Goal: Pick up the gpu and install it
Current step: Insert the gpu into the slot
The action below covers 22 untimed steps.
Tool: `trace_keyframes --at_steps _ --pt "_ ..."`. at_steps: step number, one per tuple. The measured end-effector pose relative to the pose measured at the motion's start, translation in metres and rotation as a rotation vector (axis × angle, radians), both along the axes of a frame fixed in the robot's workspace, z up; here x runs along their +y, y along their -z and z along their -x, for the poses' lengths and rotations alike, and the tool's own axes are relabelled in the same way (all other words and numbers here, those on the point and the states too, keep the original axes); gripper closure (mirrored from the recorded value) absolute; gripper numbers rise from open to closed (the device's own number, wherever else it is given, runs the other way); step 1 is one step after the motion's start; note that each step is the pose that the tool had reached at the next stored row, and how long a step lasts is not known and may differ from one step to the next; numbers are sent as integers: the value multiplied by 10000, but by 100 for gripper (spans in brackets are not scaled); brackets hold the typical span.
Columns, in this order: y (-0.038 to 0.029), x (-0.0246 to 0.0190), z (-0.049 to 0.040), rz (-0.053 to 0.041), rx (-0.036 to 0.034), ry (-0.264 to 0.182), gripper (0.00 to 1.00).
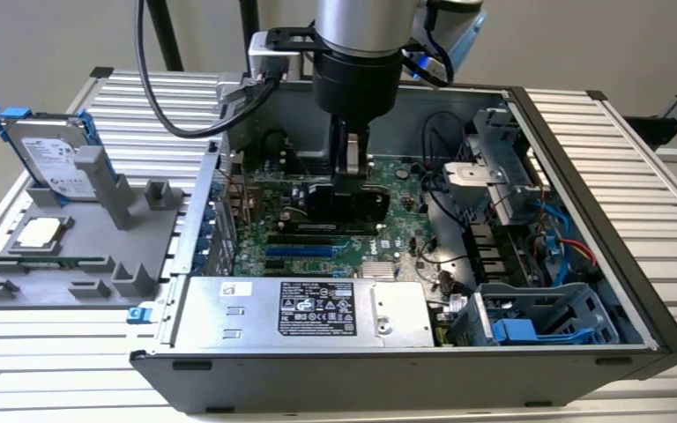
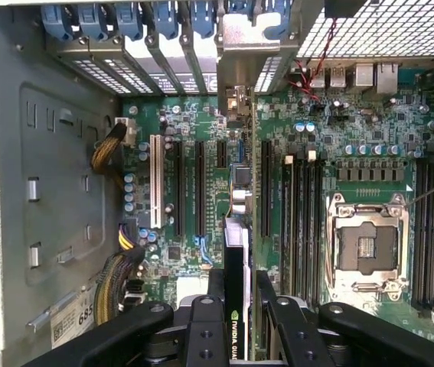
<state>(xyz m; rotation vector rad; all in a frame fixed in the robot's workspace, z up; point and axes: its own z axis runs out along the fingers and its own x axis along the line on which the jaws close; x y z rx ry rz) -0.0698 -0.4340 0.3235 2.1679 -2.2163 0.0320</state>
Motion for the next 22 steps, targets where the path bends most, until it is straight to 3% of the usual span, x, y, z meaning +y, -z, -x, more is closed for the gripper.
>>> trace_keyframes --at_steps 10,14,22 --pt "24 0 1 4 9 22 100" --pt "75 0 0 5 59 83 100" --pt "233 0 28 4 78 156 100"
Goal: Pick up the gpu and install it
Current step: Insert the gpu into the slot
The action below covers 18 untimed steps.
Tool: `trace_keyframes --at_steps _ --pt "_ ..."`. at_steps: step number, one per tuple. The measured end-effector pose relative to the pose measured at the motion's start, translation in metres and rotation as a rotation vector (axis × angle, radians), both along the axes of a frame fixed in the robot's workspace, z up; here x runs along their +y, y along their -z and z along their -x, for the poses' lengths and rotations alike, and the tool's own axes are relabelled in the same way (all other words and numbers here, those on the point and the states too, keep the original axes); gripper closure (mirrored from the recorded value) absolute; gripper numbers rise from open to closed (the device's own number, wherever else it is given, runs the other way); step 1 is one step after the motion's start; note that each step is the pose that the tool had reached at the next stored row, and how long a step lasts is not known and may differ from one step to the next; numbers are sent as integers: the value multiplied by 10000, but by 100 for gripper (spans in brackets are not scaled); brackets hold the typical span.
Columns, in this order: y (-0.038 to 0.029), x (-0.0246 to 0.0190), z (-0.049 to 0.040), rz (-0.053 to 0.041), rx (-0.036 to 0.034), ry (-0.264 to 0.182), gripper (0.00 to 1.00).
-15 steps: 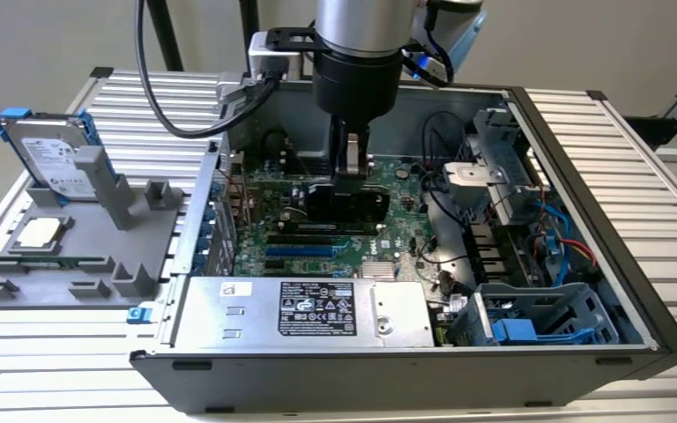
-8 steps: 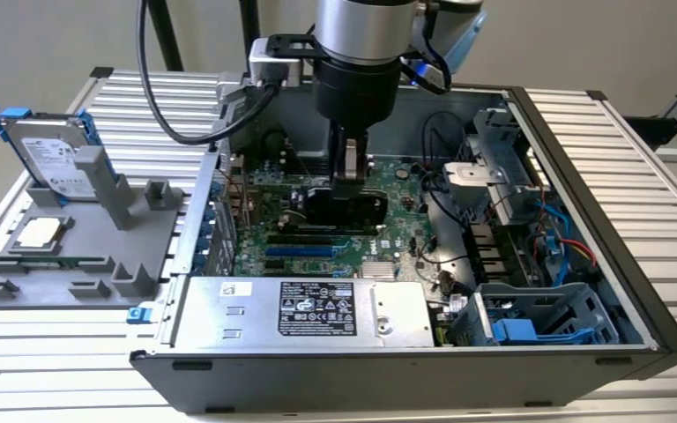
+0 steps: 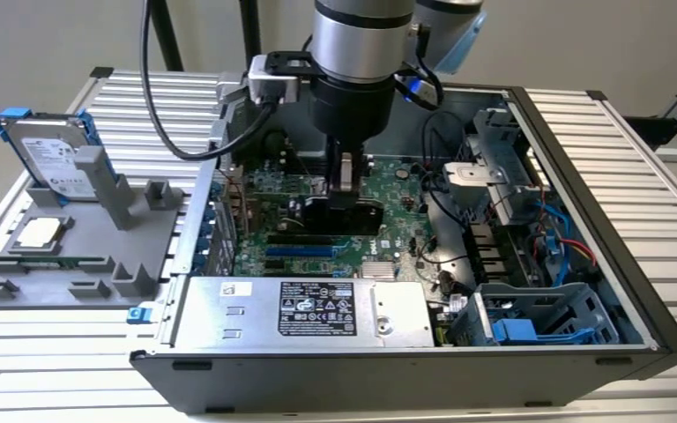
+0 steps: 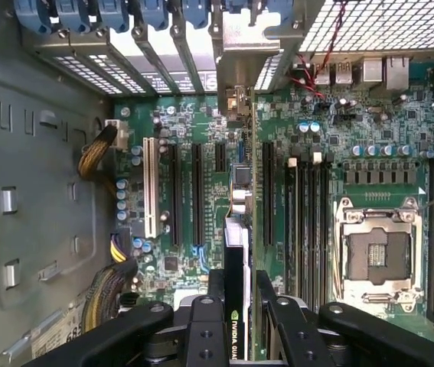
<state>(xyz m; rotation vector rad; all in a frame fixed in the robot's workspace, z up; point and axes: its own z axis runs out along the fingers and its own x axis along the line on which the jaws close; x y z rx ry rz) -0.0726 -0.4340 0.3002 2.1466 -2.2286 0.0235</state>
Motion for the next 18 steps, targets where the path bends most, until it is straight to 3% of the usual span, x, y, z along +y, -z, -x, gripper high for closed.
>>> trace_keyframes --at_steps 10,18 --pt "172 1 107 0 27 38 100" --pt "255 1 161 0 65 62 100"
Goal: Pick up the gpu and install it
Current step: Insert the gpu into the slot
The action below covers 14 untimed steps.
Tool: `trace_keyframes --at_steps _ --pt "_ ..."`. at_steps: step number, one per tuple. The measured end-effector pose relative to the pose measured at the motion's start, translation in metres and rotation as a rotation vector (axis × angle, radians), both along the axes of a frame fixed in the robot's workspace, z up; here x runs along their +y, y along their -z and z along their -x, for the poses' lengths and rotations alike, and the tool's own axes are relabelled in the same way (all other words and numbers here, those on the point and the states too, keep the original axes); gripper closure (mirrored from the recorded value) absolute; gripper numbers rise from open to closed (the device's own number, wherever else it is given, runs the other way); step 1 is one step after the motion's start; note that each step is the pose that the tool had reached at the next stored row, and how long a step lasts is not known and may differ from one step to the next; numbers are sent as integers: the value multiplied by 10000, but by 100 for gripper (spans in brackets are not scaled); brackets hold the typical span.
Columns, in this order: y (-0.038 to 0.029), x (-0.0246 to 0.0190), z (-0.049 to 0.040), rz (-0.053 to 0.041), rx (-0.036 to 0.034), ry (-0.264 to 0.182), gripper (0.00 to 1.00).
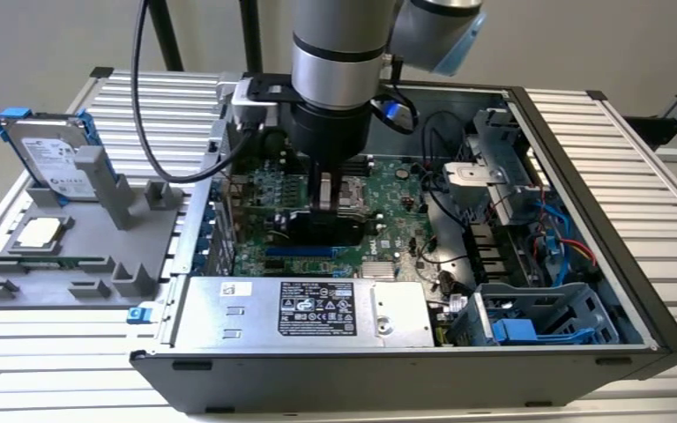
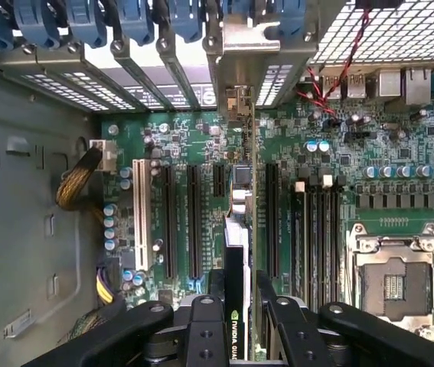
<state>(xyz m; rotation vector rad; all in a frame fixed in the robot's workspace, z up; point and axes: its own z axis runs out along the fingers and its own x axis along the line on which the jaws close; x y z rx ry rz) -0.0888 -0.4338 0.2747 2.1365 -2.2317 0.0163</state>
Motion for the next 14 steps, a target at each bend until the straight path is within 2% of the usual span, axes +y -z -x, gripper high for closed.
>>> trace_keyframes --at_steps 5,14 --pt "71 10 14 0 39 35 100" --pt "155 22 47 -1 105 81 100"
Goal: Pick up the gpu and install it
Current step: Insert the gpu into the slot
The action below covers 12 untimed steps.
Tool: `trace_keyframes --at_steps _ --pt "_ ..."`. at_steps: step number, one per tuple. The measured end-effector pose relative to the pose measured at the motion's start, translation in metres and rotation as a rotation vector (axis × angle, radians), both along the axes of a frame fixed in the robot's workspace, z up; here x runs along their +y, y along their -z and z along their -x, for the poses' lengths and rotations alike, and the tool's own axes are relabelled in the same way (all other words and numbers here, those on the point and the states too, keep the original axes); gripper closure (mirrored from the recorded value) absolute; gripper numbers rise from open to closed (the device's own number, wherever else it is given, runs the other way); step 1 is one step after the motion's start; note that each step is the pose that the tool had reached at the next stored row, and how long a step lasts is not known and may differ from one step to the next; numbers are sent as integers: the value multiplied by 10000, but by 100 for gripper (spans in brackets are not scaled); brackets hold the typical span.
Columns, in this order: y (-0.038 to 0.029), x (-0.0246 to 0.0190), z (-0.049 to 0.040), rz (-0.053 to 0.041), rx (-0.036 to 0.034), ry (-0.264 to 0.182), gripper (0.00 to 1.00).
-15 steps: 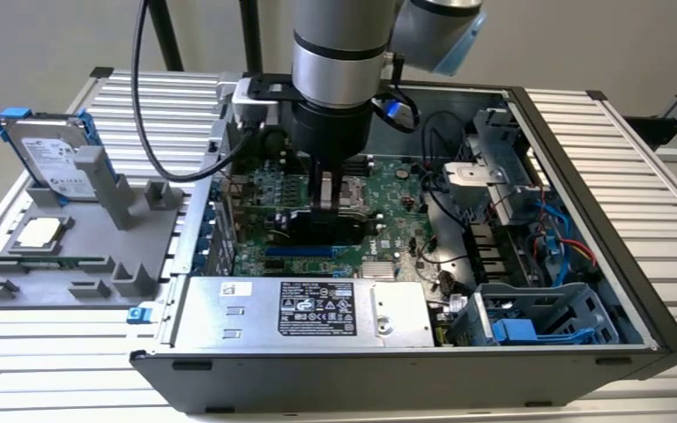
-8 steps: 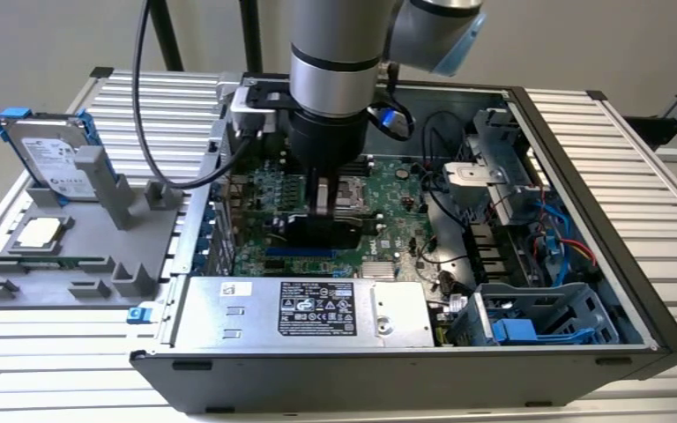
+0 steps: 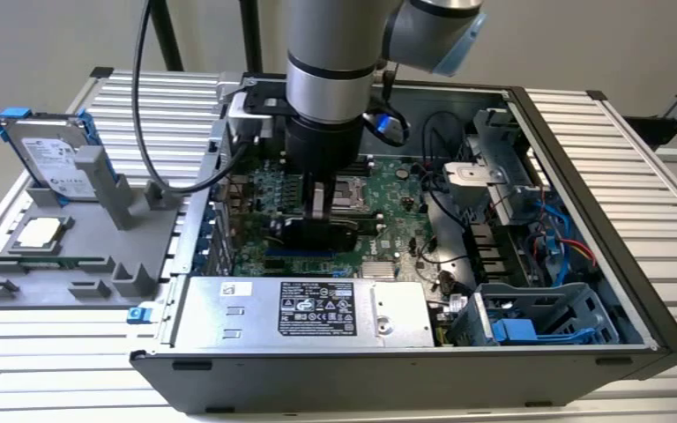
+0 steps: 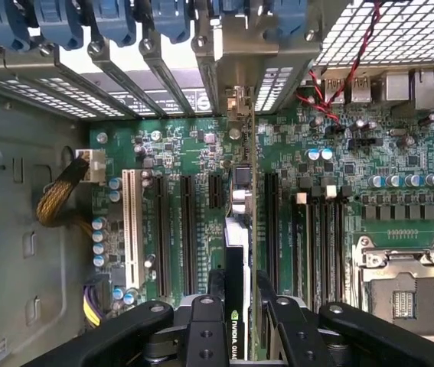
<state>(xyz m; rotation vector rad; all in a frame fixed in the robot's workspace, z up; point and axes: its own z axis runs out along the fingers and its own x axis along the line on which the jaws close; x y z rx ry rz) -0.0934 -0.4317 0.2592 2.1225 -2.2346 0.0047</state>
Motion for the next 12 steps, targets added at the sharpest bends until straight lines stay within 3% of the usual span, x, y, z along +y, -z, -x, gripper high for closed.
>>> trace_keyframes --at_steps 3,12 --pt "21 2 5 -1 28 15 100" --pt "11 5 4 -9 22 15 100"
